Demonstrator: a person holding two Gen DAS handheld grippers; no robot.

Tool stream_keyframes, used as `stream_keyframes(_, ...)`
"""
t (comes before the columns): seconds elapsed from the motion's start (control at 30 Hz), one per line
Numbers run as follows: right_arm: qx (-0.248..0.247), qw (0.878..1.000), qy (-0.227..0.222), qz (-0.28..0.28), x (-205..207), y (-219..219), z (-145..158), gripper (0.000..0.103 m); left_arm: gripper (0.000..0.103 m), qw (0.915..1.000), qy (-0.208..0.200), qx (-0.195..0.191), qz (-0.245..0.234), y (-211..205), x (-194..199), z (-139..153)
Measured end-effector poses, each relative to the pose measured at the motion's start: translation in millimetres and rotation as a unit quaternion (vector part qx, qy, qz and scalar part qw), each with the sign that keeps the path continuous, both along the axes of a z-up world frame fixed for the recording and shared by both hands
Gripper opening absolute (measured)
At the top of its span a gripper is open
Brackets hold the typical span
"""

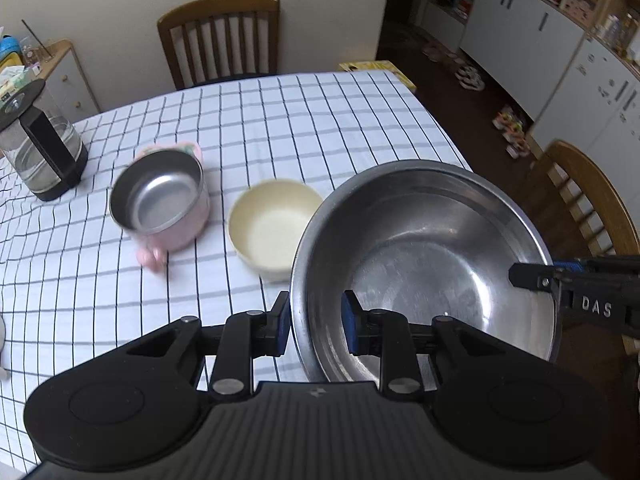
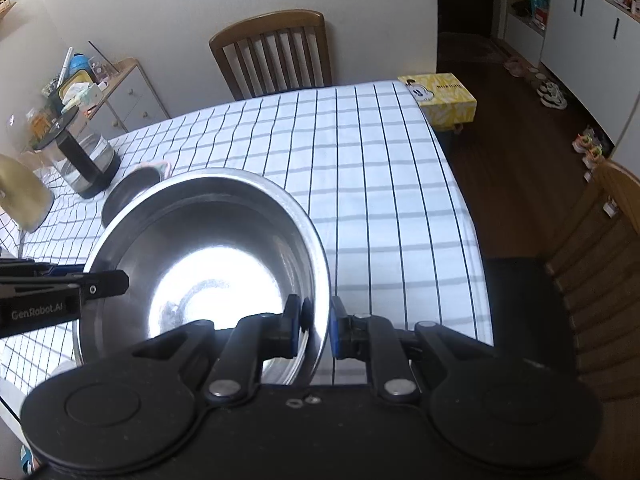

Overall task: Organize plates and bowls
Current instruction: 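Carry the steel bowl with both grippers over the plate stack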

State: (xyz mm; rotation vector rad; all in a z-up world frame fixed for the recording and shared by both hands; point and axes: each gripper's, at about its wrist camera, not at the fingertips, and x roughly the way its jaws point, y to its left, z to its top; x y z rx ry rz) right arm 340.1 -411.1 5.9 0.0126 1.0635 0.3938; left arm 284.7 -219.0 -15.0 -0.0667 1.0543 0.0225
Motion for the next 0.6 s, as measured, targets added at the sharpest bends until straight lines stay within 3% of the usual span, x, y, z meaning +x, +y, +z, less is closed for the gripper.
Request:
stream_keyframes(0.3,-0.01,1.0,0.017,-0.014,-54,-14,-15,0.015,0.025,0.9993,0.029,0.0,-0.023,-15,-48,-28)
stream_keyframes(0.6,-0.025,0.999,0.042,-0.021,-92,-24,-51,0.015,0.025,0.9977,0.053,0.011,-0.042,-30,-69,-71)
